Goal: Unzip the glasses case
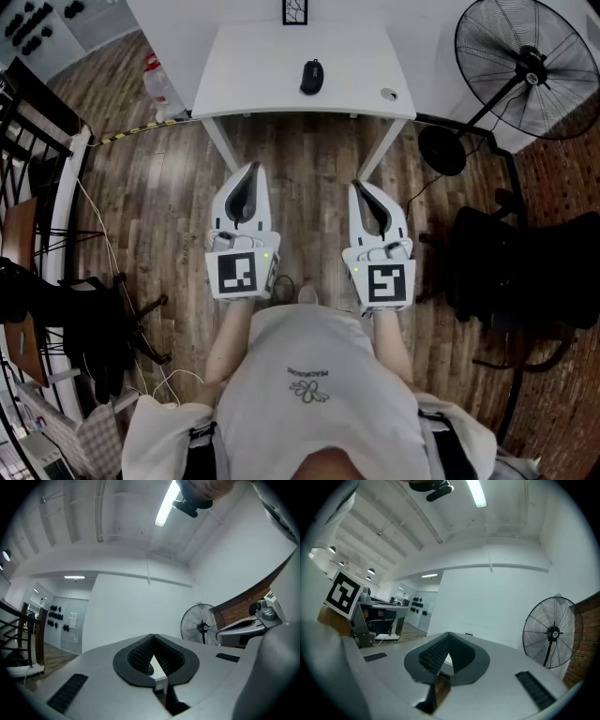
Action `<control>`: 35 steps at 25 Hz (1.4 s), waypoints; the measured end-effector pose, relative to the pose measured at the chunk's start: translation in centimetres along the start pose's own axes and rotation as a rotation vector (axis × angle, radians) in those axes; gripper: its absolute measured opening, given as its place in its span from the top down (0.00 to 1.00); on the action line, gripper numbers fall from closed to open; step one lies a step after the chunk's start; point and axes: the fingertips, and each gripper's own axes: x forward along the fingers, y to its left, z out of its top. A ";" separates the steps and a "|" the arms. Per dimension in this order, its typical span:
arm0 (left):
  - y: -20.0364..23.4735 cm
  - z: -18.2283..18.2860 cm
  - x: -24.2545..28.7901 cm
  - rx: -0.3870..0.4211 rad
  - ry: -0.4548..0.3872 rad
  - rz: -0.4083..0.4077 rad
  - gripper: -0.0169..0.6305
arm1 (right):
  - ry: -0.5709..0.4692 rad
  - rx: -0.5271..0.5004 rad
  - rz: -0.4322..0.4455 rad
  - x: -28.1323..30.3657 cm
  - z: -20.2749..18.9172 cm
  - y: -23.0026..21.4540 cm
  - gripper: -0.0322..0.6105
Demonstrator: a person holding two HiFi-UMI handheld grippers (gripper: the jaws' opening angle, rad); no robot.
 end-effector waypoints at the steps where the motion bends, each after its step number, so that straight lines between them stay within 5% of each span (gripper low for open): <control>1: 0.1 0.0 -0.1 -0.001 -0.003 0.001 0.95 | -0.004 0.001 0.005 0.1 -0.1 0.2 0.94; 20: 2.3 -1.0 -1.6 0.027 0.014 0.035 0.95 | -0.008 0.063 0.052 0.7 -1.1 2.0 0.94; 35: 5.6 -3.9 6.1 -0.045 -0.020 0.045 0.95 | 0.062 -0.007 0.096 6.7 -4.1 -0.3 0.94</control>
